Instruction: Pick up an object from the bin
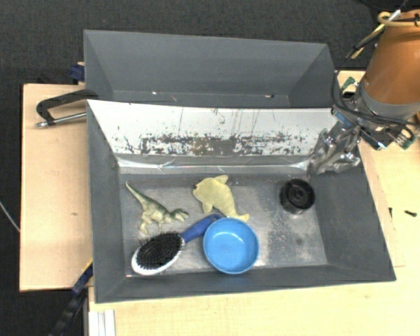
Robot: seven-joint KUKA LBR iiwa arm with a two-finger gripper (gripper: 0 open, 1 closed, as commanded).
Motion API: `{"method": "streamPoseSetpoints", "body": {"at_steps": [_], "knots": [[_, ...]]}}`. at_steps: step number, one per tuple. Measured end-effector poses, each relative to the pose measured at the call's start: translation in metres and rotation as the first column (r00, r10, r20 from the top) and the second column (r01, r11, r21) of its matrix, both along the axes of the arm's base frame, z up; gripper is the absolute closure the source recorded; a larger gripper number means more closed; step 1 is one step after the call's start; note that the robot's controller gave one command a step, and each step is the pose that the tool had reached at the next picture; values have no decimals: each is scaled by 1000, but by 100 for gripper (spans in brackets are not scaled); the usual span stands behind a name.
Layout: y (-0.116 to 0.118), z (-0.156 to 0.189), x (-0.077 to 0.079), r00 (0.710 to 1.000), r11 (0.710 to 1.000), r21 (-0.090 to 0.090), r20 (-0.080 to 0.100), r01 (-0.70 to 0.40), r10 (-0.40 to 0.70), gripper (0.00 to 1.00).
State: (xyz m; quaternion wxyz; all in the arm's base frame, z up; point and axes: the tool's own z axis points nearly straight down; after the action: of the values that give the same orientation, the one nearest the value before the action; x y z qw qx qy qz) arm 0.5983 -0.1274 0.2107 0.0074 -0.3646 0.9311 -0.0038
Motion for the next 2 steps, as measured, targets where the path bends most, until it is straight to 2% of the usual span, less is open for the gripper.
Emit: {"method": "streamPoseSetpoints", "body": {"at_steps": [1, 2], "knots": [[0, -5, -2, 1000, 1000, 3, -10, 2, -2, 0], [2, -119, -28, 1000, 1000, 6, -22, 8, -8, 0]]}}
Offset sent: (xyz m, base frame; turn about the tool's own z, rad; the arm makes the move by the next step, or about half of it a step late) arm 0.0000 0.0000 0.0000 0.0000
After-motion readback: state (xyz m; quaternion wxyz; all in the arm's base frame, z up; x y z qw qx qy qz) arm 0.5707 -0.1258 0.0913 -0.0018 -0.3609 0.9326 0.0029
